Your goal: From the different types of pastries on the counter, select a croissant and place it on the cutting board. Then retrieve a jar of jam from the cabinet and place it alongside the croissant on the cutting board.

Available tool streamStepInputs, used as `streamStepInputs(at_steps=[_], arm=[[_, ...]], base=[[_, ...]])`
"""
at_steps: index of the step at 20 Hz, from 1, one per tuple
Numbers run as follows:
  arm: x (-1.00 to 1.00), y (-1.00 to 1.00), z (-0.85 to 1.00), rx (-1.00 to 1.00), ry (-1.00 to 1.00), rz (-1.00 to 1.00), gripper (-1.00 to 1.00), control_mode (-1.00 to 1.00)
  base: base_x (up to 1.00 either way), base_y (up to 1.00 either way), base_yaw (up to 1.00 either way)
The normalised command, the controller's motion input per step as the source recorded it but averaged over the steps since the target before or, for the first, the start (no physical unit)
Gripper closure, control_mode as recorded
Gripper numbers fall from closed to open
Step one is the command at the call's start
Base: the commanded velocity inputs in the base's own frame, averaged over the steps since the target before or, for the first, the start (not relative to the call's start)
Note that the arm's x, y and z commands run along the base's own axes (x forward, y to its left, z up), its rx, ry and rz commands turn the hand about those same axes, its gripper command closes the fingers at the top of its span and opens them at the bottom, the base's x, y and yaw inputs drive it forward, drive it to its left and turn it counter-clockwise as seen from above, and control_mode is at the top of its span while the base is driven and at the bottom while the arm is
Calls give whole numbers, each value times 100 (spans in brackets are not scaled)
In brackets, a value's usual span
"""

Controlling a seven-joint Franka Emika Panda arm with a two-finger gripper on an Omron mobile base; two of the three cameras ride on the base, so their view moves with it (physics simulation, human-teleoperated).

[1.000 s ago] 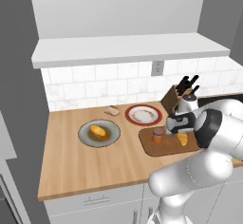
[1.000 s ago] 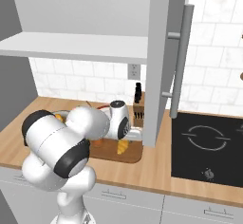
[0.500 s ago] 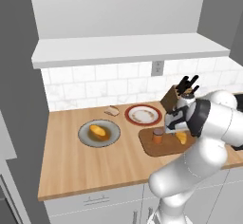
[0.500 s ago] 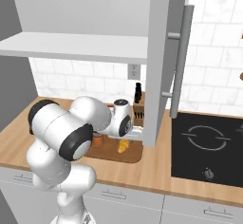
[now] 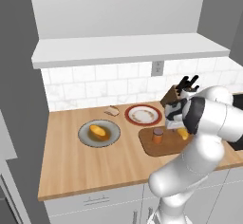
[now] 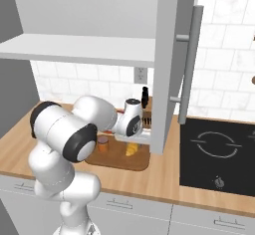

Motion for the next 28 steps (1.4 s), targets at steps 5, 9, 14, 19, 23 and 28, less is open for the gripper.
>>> streamStepInputs(at_steps=[5,9,14,19,23,28], arm=[[-5,10,35,0,-1,-2,-100,-100],[-5,20,13,0,0,-3,-100,-100],[-42,2,55,0,-3,-4,-100,-100],[-94,0,45,0,-8,-1,-100,-100],[-68,0,38,0,-4,0,-100,-100],[-64,-5,30,-13,-25,0,-100,-100]], base=[[0,0,0],[0,0,0],[0,0,0],[0,0,0],[0,0,0],[0,0,0]])
